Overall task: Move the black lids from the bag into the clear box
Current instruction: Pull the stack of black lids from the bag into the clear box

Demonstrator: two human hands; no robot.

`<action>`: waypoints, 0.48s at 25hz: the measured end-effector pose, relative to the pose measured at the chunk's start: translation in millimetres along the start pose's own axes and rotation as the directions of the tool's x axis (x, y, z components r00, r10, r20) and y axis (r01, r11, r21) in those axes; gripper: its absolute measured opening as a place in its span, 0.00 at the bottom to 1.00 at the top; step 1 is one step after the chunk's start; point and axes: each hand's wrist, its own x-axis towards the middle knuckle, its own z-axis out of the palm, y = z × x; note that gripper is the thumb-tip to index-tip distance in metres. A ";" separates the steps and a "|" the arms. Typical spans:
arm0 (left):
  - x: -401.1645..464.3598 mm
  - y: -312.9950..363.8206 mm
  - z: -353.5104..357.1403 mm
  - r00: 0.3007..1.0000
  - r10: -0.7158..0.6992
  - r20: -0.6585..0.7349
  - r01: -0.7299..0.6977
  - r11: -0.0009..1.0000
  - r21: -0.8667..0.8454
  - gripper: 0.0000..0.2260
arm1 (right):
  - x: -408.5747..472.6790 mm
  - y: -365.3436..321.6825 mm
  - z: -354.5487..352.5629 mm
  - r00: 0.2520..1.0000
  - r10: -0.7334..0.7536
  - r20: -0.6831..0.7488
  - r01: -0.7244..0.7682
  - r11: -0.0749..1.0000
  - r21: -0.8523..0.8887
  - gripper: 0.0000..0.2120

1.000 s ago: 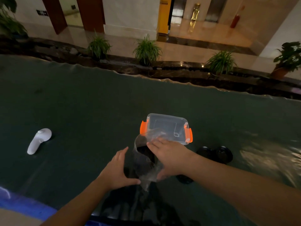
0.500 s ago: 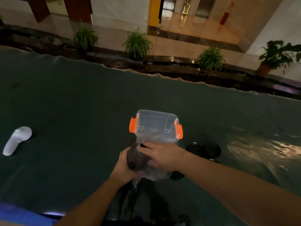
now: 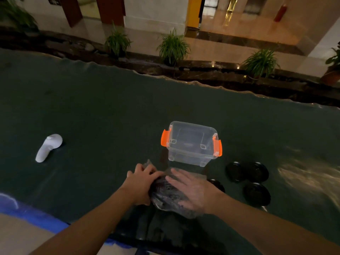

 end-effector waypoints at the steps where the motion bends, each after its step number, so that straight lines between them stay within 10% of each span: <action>1: -4.1 -1.8 4.6 1.000 0.002 0.023 -0.004 0.998 0.065 0.47 | 6.1 -4.3 8.2 0.999 -0.030 0.032 0.030 0.999 -0.016 0.41; 12: -20.2 -28.5 24.3 0.994 -0.011 -0.108 -0.004 0.990 -0.139 0.46 | 53.3 -11.4 28.5 0.964 -0.258 0.056 0.262 0.962 -0.079 0.34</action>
